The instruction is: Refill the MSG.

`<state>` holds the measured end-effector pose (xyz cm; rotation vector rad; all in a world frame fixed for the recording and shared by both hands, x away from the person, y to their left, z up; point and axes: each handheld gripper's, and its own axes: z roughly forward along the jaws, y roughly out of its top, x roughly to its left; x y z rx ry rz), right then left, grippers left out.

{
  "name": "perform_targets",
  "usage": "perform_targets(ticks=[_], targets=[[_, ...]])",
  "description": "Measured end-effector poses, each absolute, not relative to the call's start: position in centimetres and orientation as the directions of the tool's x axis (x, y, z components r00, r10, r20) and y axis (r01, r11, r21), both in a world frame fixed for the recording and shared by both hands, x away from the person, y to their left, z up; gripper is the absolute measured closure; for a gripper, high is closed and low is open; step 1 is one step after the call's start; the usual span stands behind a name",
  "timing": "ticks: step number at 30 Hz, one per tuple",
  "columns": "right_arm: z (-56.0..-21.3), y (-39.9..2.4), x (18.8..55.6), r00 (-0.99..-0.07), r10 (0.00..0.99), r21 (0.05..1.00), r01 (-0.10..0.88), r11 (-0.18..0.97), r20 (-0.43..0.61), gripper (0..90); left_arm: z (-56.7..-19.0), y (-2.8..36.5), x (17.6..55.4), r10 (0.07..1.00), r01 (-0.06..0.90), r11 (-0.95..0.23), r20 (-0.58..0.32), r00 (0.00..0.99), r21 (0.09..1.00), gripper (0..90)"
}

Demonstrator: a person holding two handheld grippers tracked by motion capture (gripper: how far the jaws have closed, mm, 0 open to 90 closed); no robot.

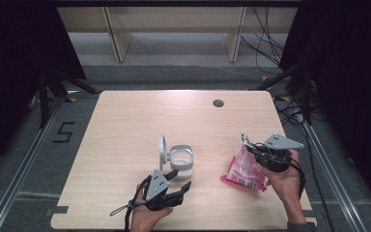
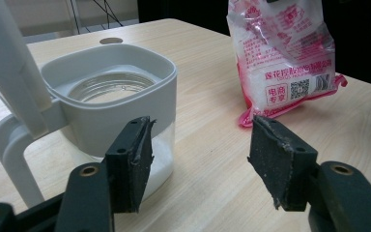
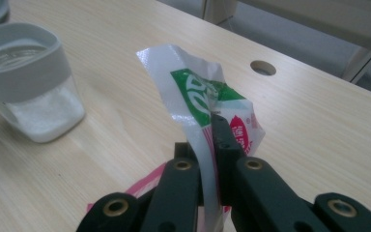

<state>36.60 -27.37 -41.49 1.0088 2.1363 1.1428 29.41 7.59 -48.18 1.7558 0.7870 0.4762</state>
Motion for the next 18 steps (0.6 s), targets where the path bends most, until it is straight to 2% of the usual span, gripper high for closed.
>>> perform_targets(ticks=[2, 4, 8, 9, 14, 16, 18], targets=[[-41.9, -27.8, 37.0, -0.597, 0.792, 0.842, 0.358, 0.402, -0.124, 90.0, -48.1, 7.7, 29.4, 0.718, 0.276, -0.178, -0.067, 0.692, 0.944, 40.3], [-42.2, -27.9, 37.1, -0.585, 0.802, 0.84, 0.372, 0.395, -0.119, 90.0, -48.1, 7.7, 29.3, 0.723, 0.288, -0.153, -0.091, 0.685, 0.945, 40.2], [-42.7, -27.9, 37.1, -0.565, 0.819, 0.83, 0.41, 0.378, -0.094, 89.9, -48.0, 8.0, 29.3, 0.724, 0.283, -0.168, -0.076, 0.685, 0.944, 40.2], [-42.9, -28.2, 37.4, -0.569, 0.812, 0.834, 0.379, 0.401, -0.132, 89.9, -48.0, 8.0, 29.3, 0.72, 0.274, -0.179, -0.063, 0.691, 0.945, 40.3], [-43.2, -28.3, 37.3, -0.549, 0.831, 0.829, 0.42, 0.369, -0.091, 89.7, -48.0, 8.1, 29.3, 0.724, 0.289, -0.17, -0.079, 0.685, 0.942, 40.2], [-43.3, -28.6, 37.4, -0.553, 0.823, 0.831, 0.392, 0.396, -0.131, 89.6, -48.0, 8.2, 29.2, 0.722, 0.296, -0.149, -0.101, 0.685, 0.943, 40.2], [-43.3, -28.4, 37.3, -0.547, 0.831, 0.825, 0.419, 0.379, -0.103, 89.3, -47.8, 8.4, 29.1, 0.728, 0.295, -0.149, -0.097, 0.679, 0.944, 40.2]])
